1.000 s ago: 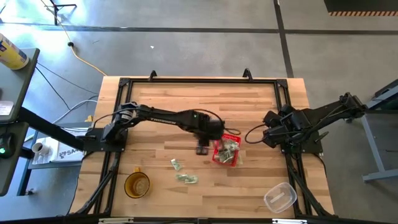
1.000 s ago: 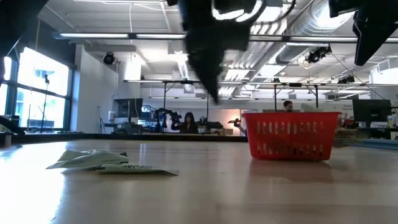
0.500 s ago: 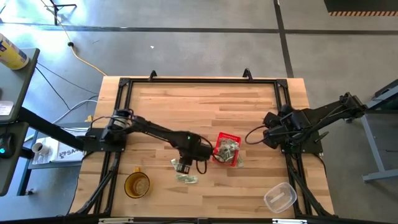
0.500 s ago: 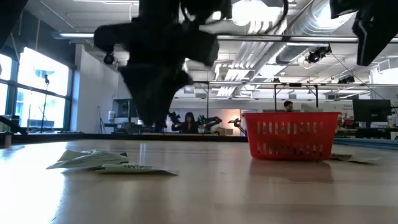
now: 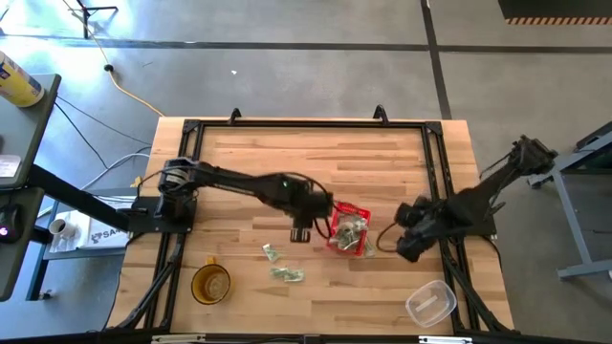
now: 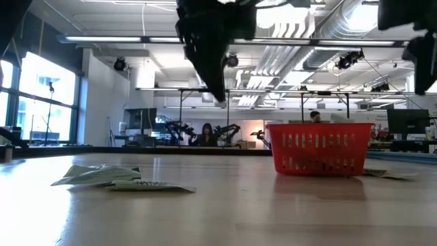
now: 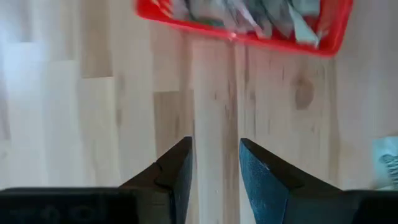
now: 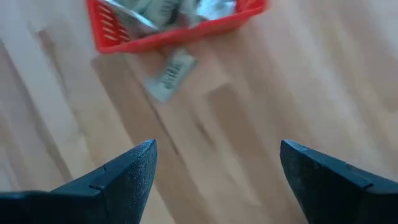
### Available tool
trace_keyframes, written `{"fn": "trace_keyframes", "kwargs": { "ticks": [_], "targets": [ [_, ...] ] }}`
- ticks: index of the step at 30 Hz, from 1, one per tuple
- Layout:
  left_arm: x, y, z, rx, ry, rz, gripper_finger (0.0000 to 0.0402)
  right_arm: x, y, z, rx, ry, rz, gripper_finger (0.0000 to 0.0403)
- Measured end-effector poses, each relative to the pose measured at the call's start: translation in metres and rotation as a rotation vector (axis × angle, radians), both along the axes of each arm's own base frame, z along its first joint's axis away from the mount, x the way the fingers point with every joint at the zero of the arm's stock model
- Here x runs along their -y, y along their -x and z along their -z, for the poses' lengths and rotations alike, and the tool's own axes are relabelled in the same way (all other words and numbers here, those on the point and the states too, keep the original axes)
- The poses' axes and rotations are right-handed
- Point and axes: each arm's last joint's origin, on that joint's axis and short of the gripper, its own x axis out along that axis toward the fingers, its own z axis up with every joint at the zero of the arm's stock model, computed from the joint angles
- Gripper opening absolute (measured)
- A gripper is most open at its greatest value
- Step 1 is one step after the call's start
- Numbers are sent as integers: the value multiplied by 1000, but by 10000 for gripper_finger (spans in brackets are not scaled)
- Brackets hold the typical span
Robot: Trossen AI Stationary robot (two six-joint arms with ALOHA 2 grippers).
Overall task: Pick and place items into bin
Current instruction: Put the light green stevia packet into the red bin
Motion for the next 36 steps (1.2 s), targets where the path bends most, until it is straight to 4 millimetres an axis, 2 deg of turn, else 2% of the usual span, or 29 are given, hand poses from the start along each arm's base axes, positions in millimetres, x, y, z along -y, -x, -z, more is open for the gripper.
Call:
{"fn": "trace_keyframes", "kwargs": {
  "ticks": [6, 11, 15, 18, 27, 31, 36],
  "targets": [
    [-8, 15, -36, 96, 37, -87, 156, -23, -9, 44, 256, -100, 59, 330],
    [-11, 28, -47, 79, 3, -146, 157, -29, -21, 86, 233, -100, 59, 330],
    [-6, 36, -44, 9, -27, -197, 155, -32, -28, 107, 189, 24, 54, 330],
    [4, 40, -40, -8, -45, -210, 154, -37, -37, 112, 189, 94, 25, 330],
    [27, 66, 3, -103, -30, -356, 154, -40, -49, 143, 110, 209, 12, 326],
    [32, 74, 14, -143, -38, -390, 154, -36, -53, 143, 110, 196, 39, 281],
    [33, 77, 21, -156, -40, -415, 152, -28, -57, 138, 108, 191, 37, 160]
  ]
}}
